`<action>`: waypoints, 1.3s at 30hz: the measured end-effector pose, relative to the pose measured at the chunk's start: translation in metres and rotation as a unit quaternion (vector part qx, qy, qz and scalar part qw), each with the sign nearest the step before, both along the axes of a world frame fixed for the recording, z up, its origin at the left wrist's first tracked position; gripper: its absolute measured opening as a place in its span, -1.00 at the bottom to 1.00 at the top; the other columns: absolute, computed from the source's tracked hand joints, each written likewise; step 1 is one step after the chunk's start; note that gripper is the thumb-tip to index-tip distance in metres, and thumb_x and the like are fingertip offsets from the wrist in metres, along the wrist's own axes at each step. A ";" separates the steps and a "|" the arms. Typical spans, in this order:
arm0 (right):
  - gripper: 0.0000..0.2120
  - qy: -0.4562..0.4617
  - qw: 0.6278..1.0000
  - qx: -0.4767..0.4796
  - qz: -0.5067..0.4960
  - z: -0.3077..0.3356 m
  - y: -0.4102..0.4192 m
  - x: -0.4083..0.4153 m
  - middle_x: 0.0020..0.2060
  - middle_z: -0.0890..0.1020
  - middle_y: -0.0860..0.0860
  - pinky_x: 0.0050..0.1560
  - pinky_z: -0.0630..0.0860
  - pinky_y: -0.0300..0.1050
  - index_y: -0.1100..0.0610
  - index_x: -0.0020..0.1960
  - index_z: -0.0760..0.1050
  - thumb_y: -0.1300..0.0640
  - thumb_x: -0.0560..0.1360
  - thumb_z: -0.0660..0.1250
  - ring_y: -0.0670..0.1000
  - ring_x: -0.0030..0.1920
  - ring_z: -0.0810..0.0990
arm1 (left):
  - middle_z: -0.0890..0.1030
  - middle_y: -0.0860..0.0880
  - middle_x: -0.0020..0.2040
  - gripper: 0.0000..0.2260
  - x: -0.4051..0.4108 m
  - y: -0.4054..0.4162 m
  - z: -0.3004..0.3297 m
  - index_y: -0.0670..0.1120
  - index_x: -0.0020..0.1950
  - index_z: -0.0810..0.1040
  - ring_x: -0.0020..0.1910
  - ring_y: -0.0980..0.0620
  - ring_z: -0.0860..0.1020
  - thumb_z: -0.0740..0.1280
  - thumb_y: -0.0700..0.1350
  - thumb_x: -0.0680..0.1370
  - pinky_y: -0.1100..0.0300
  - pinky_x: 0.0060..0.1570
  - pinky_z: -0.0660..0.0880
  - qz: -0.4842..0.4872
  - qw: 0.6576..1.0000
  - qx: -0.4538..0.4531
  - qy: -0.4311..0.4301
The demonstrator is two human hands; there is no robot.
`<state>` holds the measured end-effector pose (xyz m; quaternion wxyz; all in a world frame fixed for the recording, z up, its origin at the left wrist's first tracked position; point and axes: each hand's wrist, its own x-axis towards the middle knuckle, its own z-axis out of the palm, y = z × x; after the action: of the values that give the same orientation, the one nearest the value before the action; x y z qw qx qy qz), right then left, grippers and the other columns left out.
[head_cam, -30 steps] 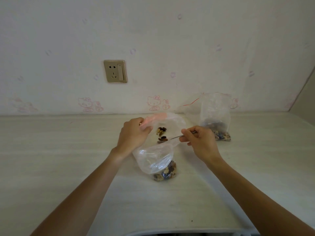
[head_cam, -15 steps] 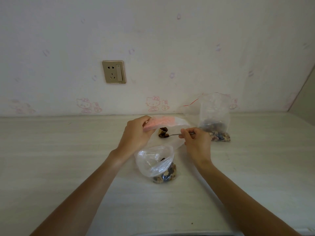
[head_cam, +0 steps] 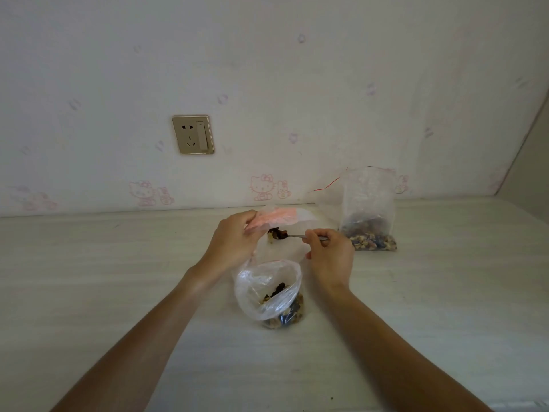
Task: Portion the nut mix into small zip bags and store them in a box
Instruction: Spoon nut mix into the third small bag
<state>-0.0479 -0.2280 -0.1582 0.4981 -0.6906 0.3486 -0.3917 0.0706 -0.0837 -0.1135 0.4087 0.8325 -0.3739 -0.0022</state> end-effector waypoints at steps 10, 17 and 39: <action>-0.89 -0.060 0.995 0.063 0.047 -0.001 -0.007 -0.002 -0.26 0.74 -0.13 -0.25 0.64 -0.12 0.04 -0.07 0.67 0.13 0.61 0.40 -0.08 -0.41 0.65 | 0.39 0.14 -0.49 -0.63 0.017 0.004 -0.004 -0.23 -0.11 0.48 -0.48 0.17 0.44 0.35 0.07 0.66 0.20 -0.34 0.49 -0.018 0.991 -0.037 0.127; -0.91 -0.049 0.995 0.052 0.066 0.011 -0.020 -0.020 -0.27 0.74 -0.15 -0.39 0.46 -0.39 0.06 -0.05 0.67 0.11 0.60 0.41 -0.14 -0.38 0.67 | 0.56 0.13 -0.46 -0.71 0.025 0.001 -0.005 -0.03 -0.22 0.56 -0.45 0.21 0.57 0.36 0.06 0.65 0.26 -0.36 0.56 0.054 0.990 -0.064 0.112; -0.92 -0.078 0.981 0.056 0.170 0.063 0.008 -0.108 -0.22 0.77 0.00 -0.45 0.52 -0.22 0.14 -0.03 0.67 0.14 0.59 0.42 0.02 -0.23 0.74 | 0.66 0.06 -0.21 -0.62 -0.054 0.075 -0.020 0.02 -0.14 0.57 -0.19 0.05 0.65 0.35 0.33 0.55 0.15 -0.19 0.52 0.169 0.983 -0.011 0.074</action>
<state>-0.1554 -0.2201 -0.0955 0.6211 -0.6779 0.2075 -0.3341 0.0164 -0.0086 -0.1330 0.4391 0.8767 -0.1964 0.0097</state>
